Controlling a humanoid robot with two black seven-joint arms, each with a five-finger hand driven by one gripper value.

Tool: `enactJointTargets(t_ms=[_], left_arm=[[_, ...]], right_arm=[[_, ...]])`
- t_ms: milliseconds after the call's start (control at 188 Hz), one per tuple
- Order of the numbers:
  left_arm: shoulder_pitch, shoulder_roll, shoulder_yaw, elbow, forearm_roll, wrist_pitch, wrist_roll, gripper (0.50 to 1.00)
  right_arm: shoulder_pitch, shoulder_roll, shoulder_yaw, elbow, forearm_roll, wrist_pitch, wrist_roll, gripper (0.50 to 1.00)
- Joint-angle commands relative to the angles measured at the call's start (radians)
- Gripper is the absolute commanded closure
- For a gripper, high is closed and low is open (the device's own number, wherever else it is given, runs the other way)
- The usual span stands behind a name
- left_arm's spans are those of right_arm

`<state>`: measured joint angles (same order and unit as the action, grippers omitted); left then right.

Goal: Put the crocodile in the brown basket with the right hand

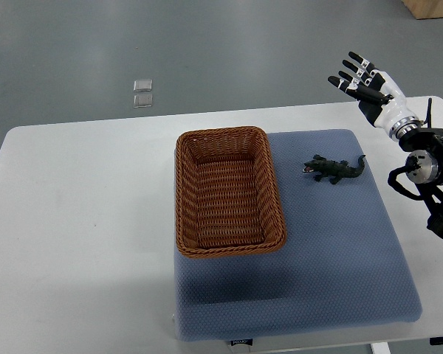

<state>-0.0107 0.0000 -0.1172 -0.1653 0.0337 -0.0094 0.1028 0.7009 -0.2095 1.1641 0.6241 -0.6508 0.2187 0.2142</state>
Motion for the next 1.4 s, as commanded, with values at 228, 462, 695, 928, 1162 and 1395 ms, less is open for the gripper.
enactJointTargets(t_ms=[228, 462, 695, 928, 1162, 1395], left_arm=[[0.0, 0.0, -0.001, 0.0, 0.0, 0.0, 0.0, 0.5], [0.0, 0.0, -0.001, 0.0, 0.0, 0.0, 0.0, 0.5], [0.0, 0.0, -0.001, 0.0, 0.0, 0.0, 0.0, 0.5], [0.0, 0.0, -0.001, 0.0, 0.0, 0.0, 0.0, 0.5], [0.0, 0.0, -0.001, 0.0, 0.0, 0.0, 0.0, 0.5], [0.0, 0.0, -0.001, 0.0, 0.0, 0.0, 0.0, 0.5]], right_arm=[[-0.004, 0.005, 0.0, 0.012, 0.0, 0.001, 0.001, 0.568], [-0.014, 0.005, 0.002, 0.014, 0.0, 0.002, -0.001, 0.568], [-0.015, 0.005, -0.001, 0.014, 0.0, 0.001, -0.001, 0.568], [-0.014, 0.004, -0.003, 0.014, 0.0, 0.001, -0.001, 0.568], [-0.006, -0.011, -0.006, 0.023, -0.007, 0.002, -0.001, 0.568], [0.002, -0.064, -0.086, 0.051, -0.05, 0.005, 0.001, 0.568]])
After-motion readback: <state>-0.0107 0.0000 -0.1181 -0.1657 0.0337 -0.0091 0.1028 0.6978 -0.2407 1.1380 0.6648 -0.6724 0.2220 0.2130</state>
